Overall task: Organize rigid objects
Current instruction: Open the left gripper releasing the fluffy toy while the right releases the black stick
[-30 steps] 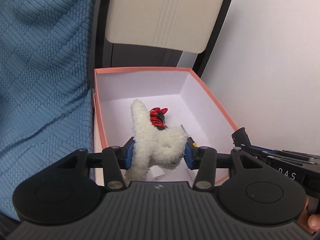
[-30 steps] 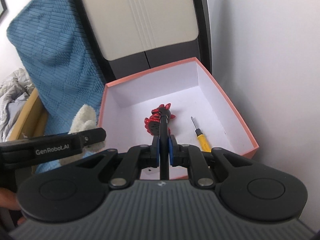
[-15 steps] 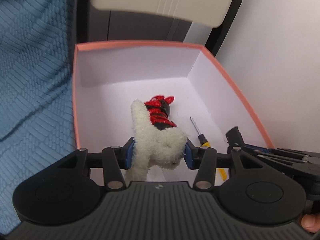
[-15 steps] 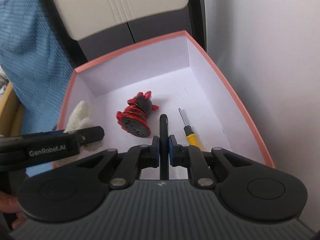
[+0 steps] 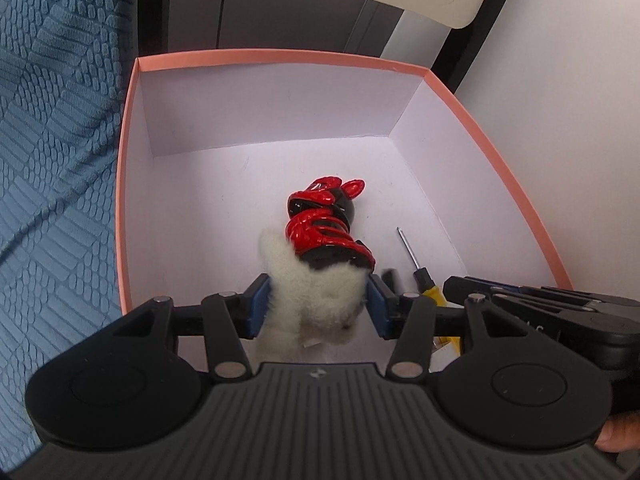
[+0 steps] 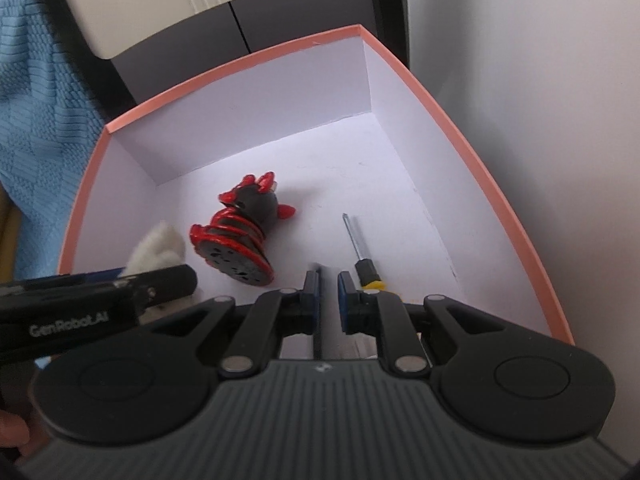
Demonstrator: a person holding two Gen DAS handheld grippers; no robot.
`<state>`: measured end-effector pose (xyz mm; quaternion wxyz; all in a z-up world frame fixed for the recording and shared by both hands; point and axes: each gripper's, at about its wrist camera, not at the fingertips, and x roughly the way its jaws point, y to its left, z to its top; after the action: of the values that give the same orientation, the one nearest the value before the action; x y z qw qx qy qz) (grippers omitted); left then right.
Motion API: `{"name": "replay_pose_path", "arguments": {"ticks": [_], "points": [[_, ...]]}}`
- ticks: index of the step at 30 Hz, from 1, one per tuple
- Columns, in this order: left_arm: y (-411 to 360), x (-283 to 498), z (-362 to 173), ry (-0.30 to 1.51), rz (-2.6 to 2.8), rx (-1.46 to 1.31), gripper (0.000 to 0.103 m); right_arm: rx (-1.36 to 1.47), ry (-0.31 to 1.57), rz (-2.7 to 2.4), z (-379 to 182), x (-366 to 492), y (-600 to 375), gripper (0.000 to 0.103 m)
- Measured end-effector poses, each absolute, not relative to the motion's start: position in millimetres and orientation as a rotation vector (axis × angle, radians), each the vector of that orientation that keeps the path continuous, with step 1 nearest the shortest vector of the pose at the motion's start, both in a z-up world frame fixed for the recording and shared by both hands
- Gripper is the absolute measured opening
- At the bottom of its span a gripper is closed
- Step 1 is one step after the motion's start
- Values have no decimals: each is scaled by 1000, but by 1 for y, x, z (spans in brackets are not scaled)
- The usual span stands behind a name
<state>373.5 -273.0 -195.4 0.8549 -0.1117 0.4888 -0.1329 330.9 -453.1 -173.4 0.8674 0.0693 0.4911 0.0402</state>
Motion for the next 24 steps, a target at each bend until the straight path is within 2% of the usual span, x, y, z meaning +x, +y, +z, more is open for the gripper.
{"name": "replay_pose_path", "arguments": {"ticks": [7, 17, 19, 24], "points": [[-270, 365, -182, 1004, -289, -250, 62, 160, 1023, 72, -167, 323, -458, 14], [-262, 330, -135, 911, -315, -223, 65, 168, 927, 75, -121, 291, -455, 14], [-260, 321, -124, 888, -316, -218, 69, 146, 916, 72, -112, 283, -452, 14], [-249, 295, -99, 833, -312, -218, 72, 134, 876, 70, -87, 262, -448, 14]]}}
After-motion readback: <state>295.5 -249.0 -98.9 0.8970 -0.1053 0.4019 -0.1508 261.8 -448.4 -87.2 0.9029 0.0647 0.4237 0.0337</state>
